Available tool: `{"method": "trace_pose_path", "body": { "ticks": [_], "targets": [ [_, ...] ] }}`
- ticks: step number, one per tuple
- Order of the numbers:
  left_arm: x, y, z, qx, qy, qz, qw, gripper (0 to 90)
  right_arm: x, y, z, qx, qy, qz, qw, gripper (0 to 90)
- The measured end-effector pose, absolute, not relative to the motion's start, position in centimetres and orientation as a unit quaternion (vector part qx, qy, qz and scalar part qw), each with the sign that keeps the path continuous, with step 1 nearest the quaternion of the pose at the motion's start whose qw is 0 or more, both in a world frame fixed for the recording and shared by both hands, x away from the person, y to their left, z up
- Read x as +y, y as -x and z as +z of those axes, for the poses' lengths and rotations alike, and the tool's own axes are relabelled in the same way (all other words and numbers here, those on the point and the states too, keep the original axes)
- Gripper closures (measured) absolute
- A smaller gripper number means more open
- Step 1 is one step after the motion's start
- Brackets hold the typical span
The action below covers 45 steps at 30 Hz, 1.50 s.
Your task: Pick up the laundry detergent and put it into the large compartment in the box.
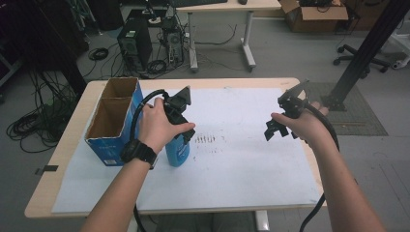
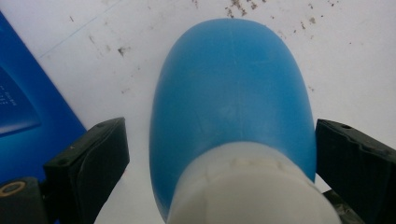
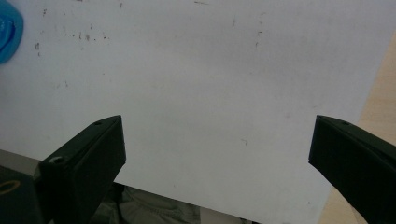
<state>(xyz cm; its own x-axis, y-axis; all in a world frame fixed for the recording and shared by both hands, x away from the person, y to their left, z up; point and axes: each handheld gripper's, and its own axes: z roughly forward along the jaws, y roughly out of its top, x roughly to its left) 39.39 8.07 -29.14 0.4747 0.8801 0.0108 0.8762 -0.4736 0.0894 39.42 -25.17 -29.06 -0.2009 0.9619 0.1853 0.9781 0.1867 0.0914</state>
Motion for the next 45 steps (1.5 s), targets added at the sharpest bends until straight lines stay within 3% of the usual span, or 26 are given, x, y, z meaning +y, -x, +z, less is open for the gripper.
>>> {"method": "trace_pose_path", "body": {
  "ticks": [45],
  "targets": [
    [7.87, -39.44, -29.16, 0.510, -0.859, 0.034, 0.030, 23.9, -25.39, -39.37, -29.36, -0.768, 0.631, -0.095, 0.045, 4.0]
  ]
}}
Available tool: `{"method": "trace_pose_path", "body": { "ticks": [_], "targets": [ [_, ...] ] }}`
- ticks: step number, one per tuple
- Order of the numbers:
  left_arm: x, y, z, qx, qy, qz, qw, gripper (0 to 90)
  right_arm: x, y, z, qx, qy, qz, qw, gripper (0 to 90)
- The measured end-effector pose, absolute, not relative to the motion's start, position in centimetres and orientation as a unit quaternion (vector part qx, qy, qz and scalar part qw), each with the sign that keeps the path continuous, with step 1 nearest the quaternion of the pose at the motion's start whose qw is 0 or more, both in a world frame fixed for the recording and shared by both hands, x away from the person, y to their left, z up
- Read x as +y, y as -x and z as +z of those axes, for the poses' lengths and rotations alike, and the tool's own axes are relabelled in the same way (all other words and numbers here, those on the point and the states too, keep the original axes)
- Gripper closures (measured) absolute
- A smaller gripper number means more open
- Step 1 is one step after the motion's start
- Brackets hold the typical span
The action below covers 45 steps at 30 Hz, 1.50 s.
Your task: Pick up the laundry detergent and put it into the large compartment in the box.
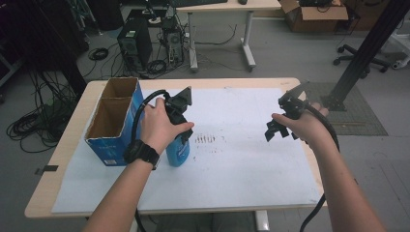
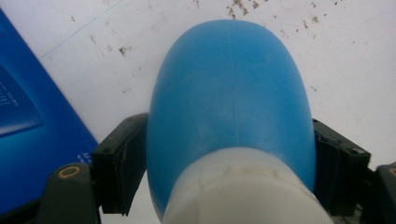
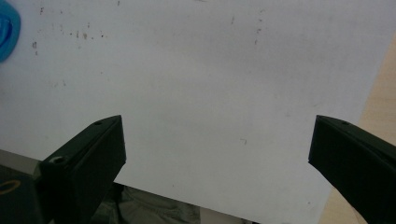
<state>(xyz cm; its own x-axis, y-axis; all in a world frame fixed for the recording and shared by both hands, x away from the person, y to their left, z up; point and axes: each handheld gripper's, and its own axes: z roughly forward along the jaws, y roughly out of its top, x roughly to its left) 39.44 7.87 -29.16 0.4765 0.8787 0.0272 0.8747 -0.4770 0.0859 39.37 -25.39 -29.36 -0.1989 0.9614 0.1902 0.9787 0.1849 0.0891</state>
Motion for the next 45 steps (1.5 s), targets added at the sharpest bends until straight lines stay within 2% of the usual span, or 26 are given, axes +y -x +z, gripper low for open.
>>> {"method": "trace_pose_path", "body": {
  "ticks": [45],
  "targets": [
    [7.66, -39.59, -28.47, 0.510, -0.859, 0.034, 0.024, 36.6, -25.20, -39.27, -29.26, -0.770, 0.630, -0.096, 0.048, 4.0]
  ]
}}
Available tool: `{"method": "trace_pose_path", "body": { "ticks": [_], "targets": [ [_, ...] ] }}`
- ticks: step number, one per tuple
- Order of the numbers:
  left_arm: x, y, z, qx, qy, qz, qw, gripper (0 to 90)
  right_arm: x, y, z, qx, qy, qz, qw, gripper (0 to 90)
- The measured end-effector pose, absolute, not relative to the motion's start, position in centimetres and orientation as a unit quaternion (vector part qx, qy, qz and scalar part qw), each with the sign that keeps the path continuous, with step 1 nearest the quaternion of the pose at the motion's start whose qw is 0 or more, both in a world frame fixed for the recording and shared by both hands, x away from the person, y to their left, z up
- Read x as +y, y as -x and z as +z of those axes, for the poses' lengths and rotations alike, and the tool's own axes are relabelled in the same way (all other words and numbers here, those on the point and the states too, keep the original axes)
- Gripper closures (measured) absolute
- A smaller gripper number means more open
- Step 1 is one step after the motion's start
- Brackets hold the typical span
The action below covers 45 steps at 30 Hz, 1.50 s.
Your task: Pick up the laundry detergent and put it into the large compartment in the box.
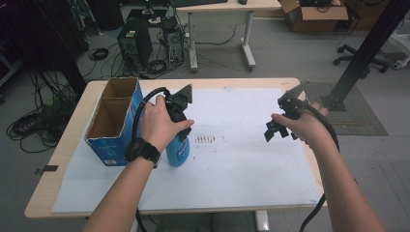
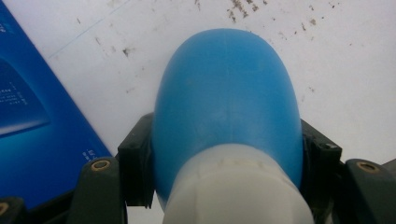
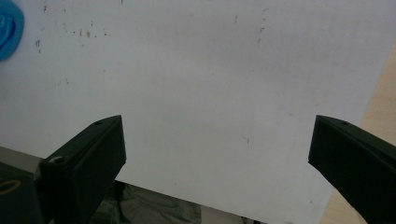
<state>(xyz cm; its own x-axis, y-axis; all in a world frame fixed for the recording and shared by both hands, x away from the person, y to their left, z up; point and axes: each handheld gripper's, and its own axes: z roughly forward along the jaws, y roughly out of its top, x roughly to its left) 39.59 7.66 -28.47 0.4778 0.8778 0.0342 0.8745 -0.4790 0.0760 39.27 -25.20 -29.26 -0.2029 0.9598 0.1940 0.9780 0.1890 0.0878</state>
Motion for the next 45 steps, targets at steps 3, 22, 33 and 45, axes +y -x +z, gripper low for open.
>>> {"method": "trace_pose_path", "body": {
  "ticks": [3, 22, 33, 45],
  "targets": [
    [7.7, -39.6, -28.5, 0.509, -0.860, 0.034, 0.022, 36.8, -25.2, -39.3, -29.3, -0.770, 0.629, -0.095, 0.048, 4.0],
    [7.8, -39.4, -24.5, 0.502, -0.864, 0.038, 0.010, 37.4, -25.1, -39.1, -28.0, -0.770, 0.629, -0.101, 0.044, 4.0],
    [8.4, -39.9, -18.9, 0.509, -0.860, 0.043, 0.016, 37.4, -24.9, -39.1, -27.1, -0.771, 0.627, -0.107, 0.042, 4.0],
    [10.6, -40.8, -12.6, 0.531, -0.845, 0.054, 0.024, 37.4, -25.1, -39.6, -26.9, -0.770, 0.627, -0.109, 0.044, 4.0]
  ]
}}
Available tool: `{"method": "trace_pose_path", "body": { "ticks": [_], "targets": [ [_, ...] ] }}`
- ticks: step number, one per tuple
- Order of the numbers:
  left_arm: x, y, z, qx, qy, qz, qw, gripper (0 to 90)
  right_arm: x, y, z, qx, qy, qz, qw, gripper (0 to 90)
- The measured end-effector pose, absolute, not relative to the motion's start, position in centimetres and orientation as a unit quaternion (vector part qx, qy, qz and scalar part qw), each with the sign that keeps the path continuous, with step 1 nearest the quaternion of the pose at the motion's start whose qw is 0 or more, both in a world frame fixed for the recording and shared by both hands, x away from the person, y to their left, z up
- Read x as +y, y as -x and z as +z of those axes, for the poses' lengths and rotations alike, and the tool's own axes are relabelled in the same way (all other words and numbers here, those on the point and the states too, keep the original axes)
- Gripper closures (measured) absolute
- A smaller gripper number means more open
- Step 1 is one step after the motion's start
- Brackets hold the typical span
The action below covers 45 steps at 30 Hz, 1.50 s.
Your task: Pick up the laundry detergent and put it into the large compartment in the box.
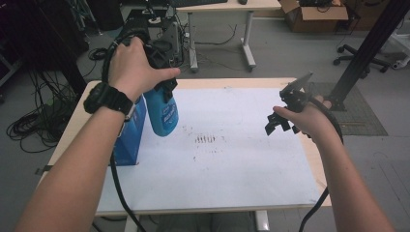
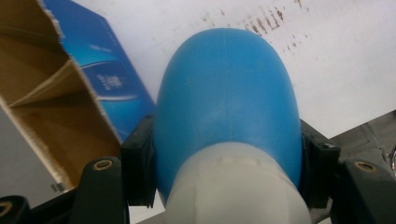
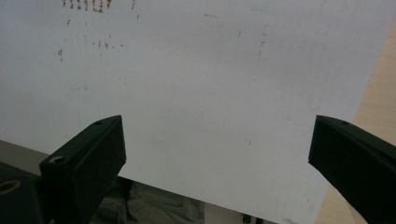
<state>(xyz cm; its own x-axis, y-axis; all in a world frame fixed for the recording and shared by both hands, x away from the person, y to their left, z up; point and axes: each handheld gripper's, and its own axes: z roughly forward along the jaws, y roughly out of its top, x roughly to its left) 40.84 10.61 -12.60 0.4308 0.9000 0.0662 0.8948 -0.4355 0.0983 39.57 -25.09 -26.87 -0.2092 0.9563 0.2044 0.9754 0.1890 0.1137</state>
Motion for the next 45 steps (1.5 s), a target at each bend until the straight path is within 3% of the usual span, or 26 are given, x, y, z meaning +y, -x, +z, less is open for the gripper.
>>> {"method": "trace_pose_path", "body": {
  "ticks": [18, 36, 45],
  "targets": [
    [17.8, -41.6, -8.1, 0.614, -0.785, 0.075, 0.032, 37.5, -25.6, -40.0, -26.8, -0.766, 0.633, -0.107, 0.042, 4.0],
    [23.7, -41.8, -8.6, 0.666, -0.741, 0.083, 0.023, 37.5, -25.2, -40.2, -27.0, -0.767, 0.632, -0.100, 0.043, 3.9],
    [25.0, -42.0, -11.1, 0.679, -0.730, 0.072, 0.022, 37.5, -25.2, -40.2, -27.1, -0.767, 0.633, -0.096, 0.043, 3.9]
  ]
}}
